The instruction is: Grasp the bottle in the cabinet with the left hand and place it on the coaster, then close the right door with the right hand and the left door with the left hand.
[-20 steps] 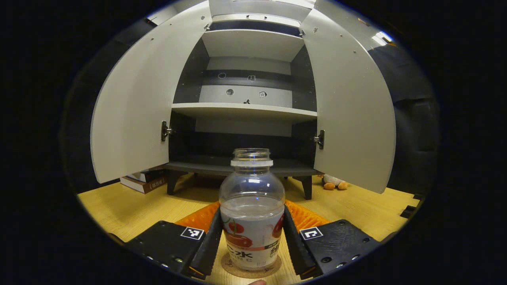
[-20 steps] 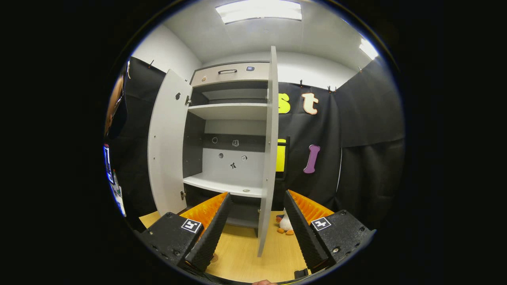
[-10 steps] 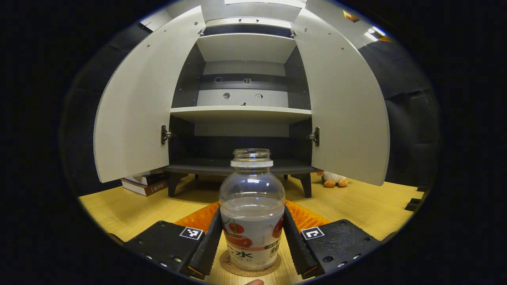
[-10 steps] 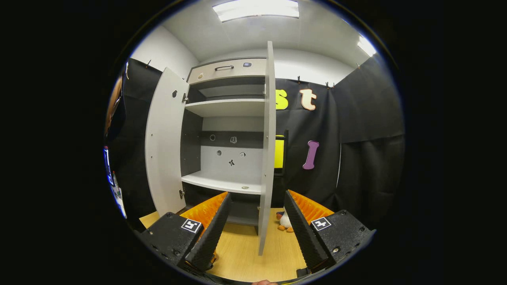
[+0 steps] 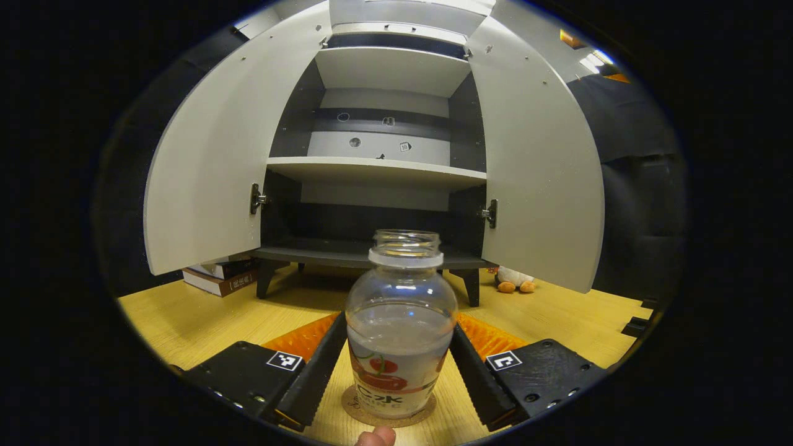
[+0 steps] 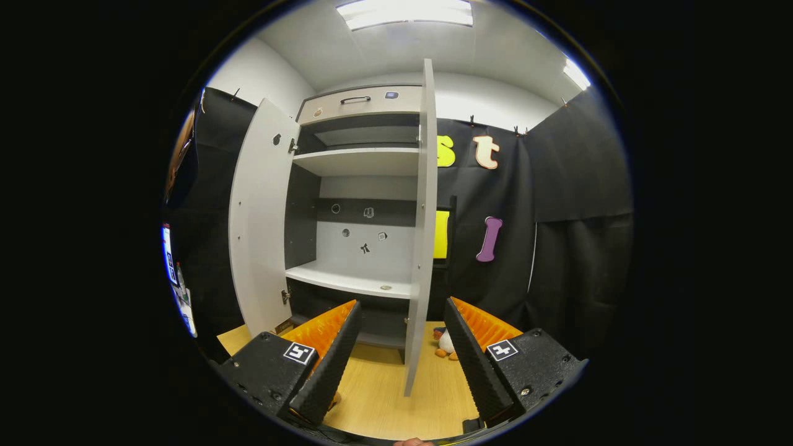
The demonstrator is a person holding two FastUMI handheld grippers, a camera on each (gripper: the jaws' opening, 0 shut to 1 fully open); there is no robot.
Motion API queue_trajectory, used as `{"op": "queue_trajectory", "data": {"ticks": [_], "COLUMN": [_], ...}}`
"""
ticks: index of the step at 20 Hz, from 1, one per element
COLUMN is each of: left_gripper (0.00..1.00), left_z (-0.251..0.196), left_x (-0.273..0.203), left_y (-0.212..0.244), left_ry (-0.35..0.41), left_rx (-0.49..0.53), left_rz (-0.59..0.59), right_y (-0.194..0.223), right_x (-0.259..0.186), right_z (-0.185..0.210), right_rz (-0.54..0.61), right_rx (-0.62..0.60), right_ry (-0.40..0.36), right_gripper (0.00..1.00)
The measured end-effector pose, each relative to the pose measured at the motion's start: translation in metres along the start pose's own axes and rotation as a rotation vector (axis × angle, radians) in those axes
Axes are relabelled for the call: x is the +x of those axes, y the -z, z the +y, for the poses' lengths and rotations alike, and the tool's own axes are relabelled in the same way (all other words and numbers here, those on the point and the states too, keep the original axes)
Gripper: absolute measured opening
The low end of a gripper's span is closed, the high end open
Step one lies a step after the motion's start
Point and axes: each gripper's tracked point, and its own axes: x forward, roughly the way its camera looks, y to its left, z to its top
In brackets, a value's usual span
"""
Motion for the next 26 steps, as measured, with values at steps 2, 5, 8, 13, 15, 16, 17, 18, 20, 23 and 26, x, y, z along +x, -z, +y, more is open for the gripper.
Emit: {"op": "queue_trajectory", "data": {"ticks": [2,5,8,13,15,16,17,18,20,23,26], "left_gripper": [0.93,0.93,0.94,0.94,0.93,0.97,0.95,0.99,0.99,0.99,1.00], "left_z": [-0.002,-0.004,-0.007,0.000,-0.001,-0.001,0.000,0.003,0.011,0.028,0.051], "left_x": [-0.003,-0.010,-0.022,-0.047,-0.060,-0.067,-0.072,-0.077,-0.084,-0.092,-0.099], "left_y": [-0.010,-0.029,-0.066,-0.135,-0.160,-0.170,-0.178,-0.186,-0.196,-0.199,-0.197], "left_ry": [0.012,0.029,0.048,0.047,0.067,0.080,0.087,0.085,0.076,0.038,-0.029], "left_rx": [0.015,0.032,0.002,-0.060,-0.065,-0.061,-0.058,-0.059,-0.078,-0.109,-0.080], "left_rz": [-0.029,-0.064,-0.139,-0.228,-0.249,-0.252,-0.250,-0.246,-0.224,-0.173,-0.164], "right_y": [0.000,0.002,0.004,0.011,0.017,0.019,0.019,0.017,0.009,-0.023,-0.052], "right_x": [0.001,0.002,0.002,0.005,0.006,0.008,0.008,0.008,0.011,0.019,0.044], "right_z": [-0.001,-0.002,-0.003,-0.007,-0.011,-0.015,-0.019,-0.021,-0.030,-0.060,-0.104], "right_rz": [-0.001,-0.004,-0.016,-0.041,-0.045,-0.052,-0.066,-0.088,-0.138,-0.228,-0.256], "right_rx": [0.011,0.025,0.033,0.051,0.060,0.068,0.081,0.096,0.113,0.100,0.054], "right_ry": [-0.004,-0.005,-0.001,0.010,0.019,0.029,0.041,0.046,0.063,0.101,0.163], "right_gripper": [0.83,0.83,0.83,0.83,0.83,0.83,0.83,0.83,0.83,0.83,0.82]}}
